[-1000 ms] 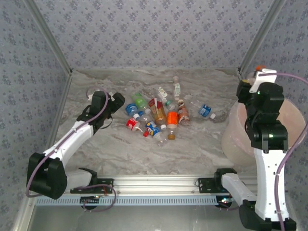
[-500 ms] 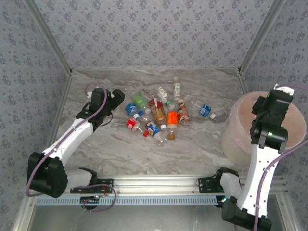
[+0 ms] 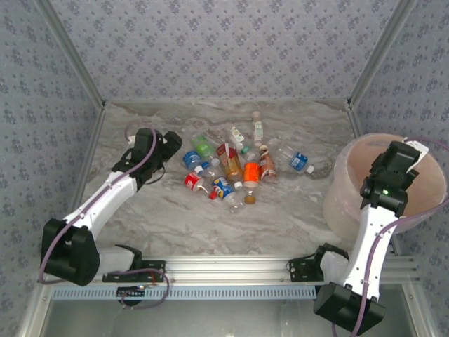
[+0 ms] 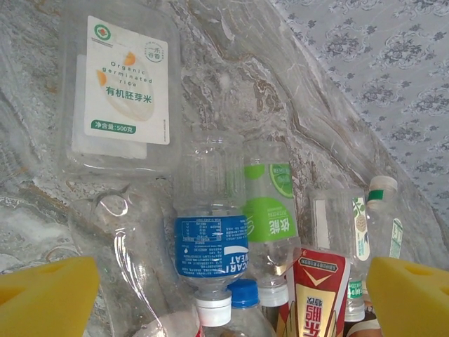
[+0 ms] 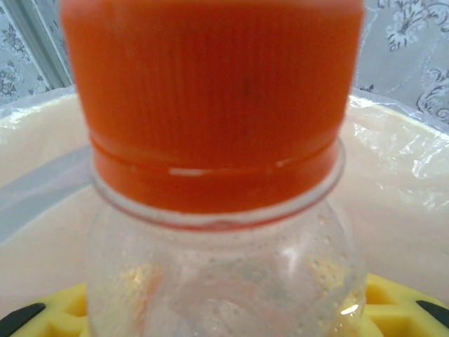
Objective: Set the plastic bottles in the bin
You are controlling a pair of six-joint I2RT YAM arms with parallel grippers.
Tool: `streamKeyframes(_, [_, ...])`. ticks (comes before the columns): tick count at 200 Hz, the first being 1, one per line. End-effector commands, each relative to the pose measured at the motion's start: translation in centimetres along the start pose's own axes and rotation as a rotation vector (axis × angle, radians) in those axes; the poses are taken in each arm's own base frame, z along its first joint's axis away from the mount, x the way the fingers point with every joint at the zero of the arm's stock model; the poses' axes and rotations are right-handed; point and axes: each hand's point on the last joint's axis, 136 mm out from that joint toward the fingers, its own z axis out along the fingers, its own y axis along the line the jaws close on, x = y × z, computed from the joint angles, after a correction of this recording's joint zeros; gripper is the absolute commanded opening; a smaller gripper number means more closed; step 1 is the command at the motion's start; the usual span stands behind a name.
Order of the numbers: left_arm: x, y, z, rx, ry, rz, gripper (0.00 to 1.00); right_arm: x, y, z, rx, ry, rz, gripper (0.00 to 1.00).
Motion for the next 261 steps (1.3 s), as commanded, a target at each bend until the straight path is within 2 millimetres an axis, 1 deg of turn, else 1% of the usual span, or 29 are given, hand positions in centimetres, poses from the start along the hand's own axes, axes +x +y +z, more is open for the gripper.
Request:
streamKeyframes(1, [-0.6,-0.6,-0.3,0.004,-0.003,-0.017,0.98,-0.3,-0.1,0.5,0.006,-0.036,0.043,0.49])
streamKeyframes(48, [-0.2,0.2,-0.3,-0.022,0.006,-0.021,0.98,0.6,1.2,1.7,-0.052,-0.039,0.059,0.57])
streamKeyframes(79, [0.0,1.0,-0.2,-0.05,0.006,-0.021,0.98,0.9,1.4,1.8,-0.056,-0.025,0.061,0.67])
streamKeyframes(101, [0.0,1.2,-0.2,-0.059,0.002,-0.016,0.98,0.4,1.4,1.4,-0.066,-0.036,0.066,0.73])
streamKeyframes(130, [0.1,1.5,-0.1,-0.071,0.004,-0.011,0.98,-0.1,0.9,0.9,-0.044,-0.053,0.077,0.78])
streamKeyframes(142, [0.1,1.6,0.0,-0.077,0.005,-0.009,0.98,-0.2,0.8,0.7,-0.041,-0.056,0.078,0.83])
streamKeyframes(157, [0.1,1.8,0.0,-0.084,0.004,-0.008,0.98,-0.5,0.6,0.4,-0.037,-0.06,0.084,0.84])
streamKeyframes(165, [0.1,1.9,0.1,-0.086,0.005,-0.007,0.98,-0.7,0.6,-0.1,-0.041,-0.061,0.097,0.85])
streamKeyframes(179, [0.0,2.0,0.1,-0.093,0.007,-0.001,0.98,-1.8,0.8,-1.7,-0.078,-0.086,0.13,0.93])
streamKeyframes(189, [0.1,2.1,0.1,-0.097,0.01,0.005,0.98,-2.8,1.5,-3.1,-0.137,-0.126,0.154,1.0])
streamKeyframes(205, [0.1,2.3,0.3,-0.106,0.014,0.009,0.98,-4.1,2.8,-5.1,-0.247,-0.174,0.199,1.0])
streamKeyframes(216, [0.1,2.5,0.4,-0.116,0.015,0.009,0.98,-4.6,4.3,-6.2,-0.346,-0.182,0.219,1.0])
streamKeyframes(245, [0.0,3.2,0.7,-0.161,0.023,0.042,0.98,-5.5,9.7,-9.4,-0.682,-0.191,0.225,1.0])
streamKeyframes(261, [-0.3,3.8,0.8,-0.207,0.032,0.089,0.98,-5.3,12.8,-11.2,-0.858,-0.172,0.213,1.0])
